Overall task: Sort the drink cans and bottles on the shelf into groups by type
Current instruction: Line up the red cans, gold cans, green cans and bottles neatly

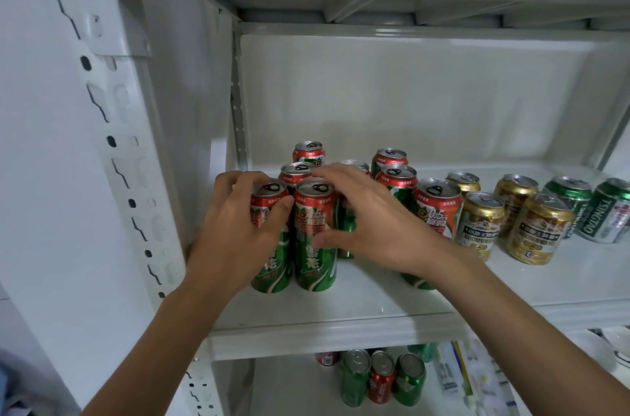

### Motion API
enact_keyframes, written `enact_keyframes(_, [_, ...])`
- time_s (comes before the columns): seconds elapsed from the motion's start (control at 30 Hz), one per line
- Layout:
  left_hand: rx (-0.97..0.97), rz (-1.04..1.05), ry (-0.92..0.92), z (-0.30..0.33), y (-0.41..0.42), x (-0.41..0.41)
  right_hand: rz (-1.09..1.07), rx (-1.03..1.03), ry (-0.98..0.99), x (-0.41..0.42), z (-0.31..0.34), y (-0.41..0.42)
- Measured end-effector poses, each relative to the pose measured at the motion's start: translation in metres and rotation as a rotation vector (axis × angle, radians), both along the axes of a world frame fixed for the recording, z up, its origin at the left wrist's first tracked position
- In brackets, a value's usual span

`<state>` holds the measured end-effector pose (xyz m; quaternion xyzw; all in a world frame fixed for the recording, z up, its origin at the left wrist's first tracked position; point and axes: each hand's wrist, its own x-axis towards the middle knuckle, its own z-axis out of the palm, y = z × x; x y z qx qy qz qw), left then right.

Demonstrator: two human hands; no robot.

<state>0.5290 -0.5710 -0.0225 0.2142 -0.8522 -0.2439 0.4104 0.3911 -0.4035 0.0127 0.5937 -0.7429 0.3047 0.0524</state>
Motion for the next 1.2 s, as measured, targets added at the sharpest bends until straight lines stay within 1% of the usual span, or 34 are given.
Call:
enact_keyframes(0.03, [-0.02,0.002,0.017,0.001,0.001,0.001,-0.02,-0.061,0.0,-0.002,0.004,0.012])
enact_keyframes(0.07, [-0.053,-0.007,0.036,0.004,0.002,0.001,-0.076,-0.176,0.016,-0.007,0.008,0.027])
enact_keyframes(0.13, [-0.154,-0.059,0.05,0.012,0.003,0.001,-0.286,-0.434,0.119,-0.023,0.012,0.063])
enact_keyframes(0.17, [-0.23,-0.095,0.026,0.017,0.003,0.0,-0.41,-0.499,0.139,-0.032,0.012,0.079])
enact_keyframes(0.2, [-0.322,-0.135,-0.018,0.022,0.003,-0.001,-0.517,-0.483,0.106,-0.041,0.011,0.091])
enact_keyframes(0.23, [-0.416,-0.178,-0.074,0.027,0.003,-0.004,-0.59,-0.389,0.033,-0.048,0.007,0.098])
enact_keyframes(0.27, [-0.494,-0.219,-0.134,0.031,0.003,-0.007,-0.615,-0.261,-0.053,-0.054,0.003,0.101])
enact_keyframes(0.3, [-0.545,-0.254,-0.19,0.033,0.003,-0.01,-0.594,-0.162,-0.129,-0.056,0.0,0.1])
enact_keyframes(0.33, [-0.569,-0.282,-0.228,0.034,0.003,-0.013,-0.552,-0.118,-0.179,-0.056,-0.002,0.099])
enact_keyframes(0.4, [-0.584,-0.301,-0.25,0.032,0.001,-0.015,-0.486,-0.116,-0.22,-0.057,-0.001,0.097])
enact_keyframes(0.5, [-0.604,-0.312,-0.229,0.028,-0.003,-0.015,-0.476,-0.115,-0.2,-0.058,0.008,0.101])
enact_keyframes(0.57, [-0.597,-0.319,-0.206,0.025,-0.005,-0.015,-0.462,-0.152,-0.164,-0.055,0.013,0.104])
enact_keyframes(0.67, [-0.586,-0.321,-0.179,0.023,-0.005,-0.016,-0.361,-0.205,-0.15,-0.048,0.018,0.099])
enact_keyframes(0.77, [-0.569,-0.338,-0.162,0.022,-0.006,-0.016,-0.242,-0.175,-0.181,-0.041,0.02,0.083])
enact_keyframes(0.83, [-0.553,-0.345,-0.15,0.021,-0.007,-0.016,-0.2,-0.157,-0.203,-0.037,0.016,0.069])
enact_keyframes(1.0, [-0.52,-0.359,-0.123,0.02,-0.007,-0.015,-0.18,-0.18,-0.266,-0.032,0.016,0.039])
enact_keyframes(1.2, [-0.494,-0.351,-0.112,0.017,-0.008,-0.016,-0.155,-0.117,-0.322,-0.032,0.009,0.029])
